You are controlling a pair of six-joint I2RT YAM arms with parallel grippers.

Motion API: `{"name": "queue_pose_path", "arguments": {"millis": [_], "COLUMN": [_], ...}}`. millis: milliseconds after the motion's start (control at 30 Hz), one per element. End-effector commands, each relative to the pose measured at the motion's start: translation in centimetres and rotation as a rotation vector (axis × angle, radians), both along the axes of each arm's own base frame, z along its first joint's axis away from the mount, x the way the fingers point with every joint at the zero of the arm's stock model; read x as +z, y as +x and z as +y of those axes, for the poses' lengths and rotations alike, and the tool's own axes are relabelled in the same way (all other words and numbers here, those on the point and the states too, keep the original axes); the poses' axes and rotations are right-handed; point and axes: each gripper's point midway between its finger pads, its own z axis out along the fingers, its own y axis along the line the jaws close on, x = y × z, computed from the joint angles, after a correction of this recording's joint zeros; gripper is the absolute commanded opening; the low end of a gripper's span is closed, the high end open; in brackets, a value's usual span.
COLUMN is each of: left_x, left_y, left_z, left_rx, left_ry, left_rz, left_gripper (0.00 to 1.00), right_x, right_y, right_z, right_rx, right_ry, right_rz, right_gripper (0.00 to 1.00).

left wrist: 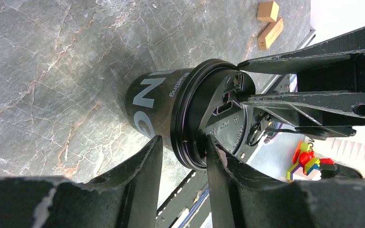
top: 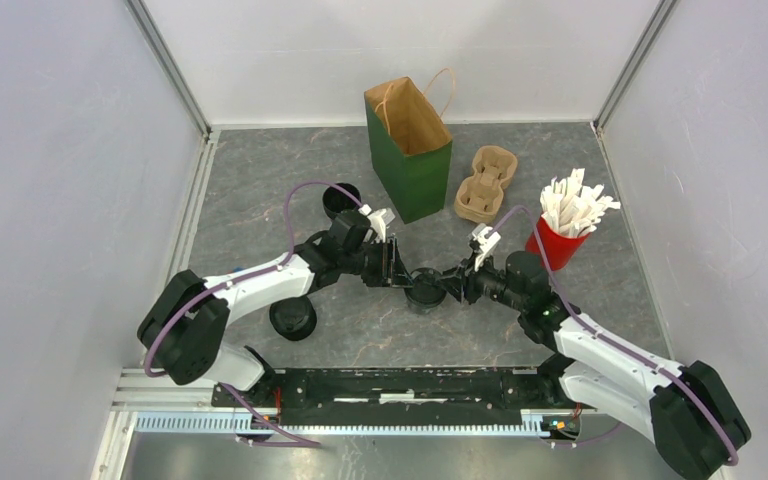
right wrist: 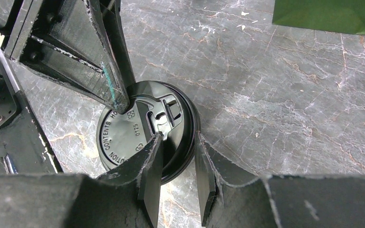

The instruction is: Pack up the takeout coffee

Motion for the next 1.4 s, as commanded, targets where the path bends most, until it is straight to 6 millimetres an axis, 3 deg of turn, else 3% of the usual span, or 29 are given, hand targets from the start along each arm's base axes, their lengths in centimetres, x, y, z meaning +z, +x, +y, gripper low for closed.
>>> {"name": "queue_pose_path", "arguments": {"millis": [0,233,467,633,800,1000,1133,1233,1367], "left_x": [-3.9,-4.3,-4.4,-3.6,-1.8,-0.4,0.6,1.4,2.6], "left_y": [-0.4,-0.2,-0.6,-1.0,-2.5,-3.1,-3.0,-3.0,-2.8], "left_z": [2.8,3.6,3.9,3.9,2.6,2.2,1.8,1.5,1.4], "left_rx": [0.017,0.053,0.054,0.058,0.078,0.1,0.096,0.087,0.085], "left_ry": [0.176,0.214,0.219,0.195,0.063,-0.005,-0.042,-0.062,-0.077], "left_rz": [0.014,0.007,0.015,0.022,0.093,0.095,0.079,0.071,0.046], "left_gripper": [0.44,0.43,0.42,0.42,0.42,0.46,0.49,0.52,0.61], "right_x": [-7.3,-9.3,-9.7,-7.6,-4.3,-3.2,-2.0,-1.2,0.0], "right_y": [-3.3,-4.0,-4.6,-3.8,-2.7,-1.9,-1.0,-0.5,0.0], "right_z": [-3.0,-3.9,-3.6,-2.2,-0.1,1.1,1.5,1.7,1.8], "right_rx": [-0.024,-0.037,-0.013,0.025,0.109,0.159,0.164,0.159,0.149], "right_ry": [-0.161,-0.177,-0.151,-0.101,-0.029,-0.022,-0.021,-0.023,-0.028], "right_rz": [0.206,0.238,0.26,0.227,0.156,0.137,0.115,0.105,0.102], "right_gripper": [0.35,0.35,0.35,0.36,0.4,0.45,0.53,0.65,0.74]}}
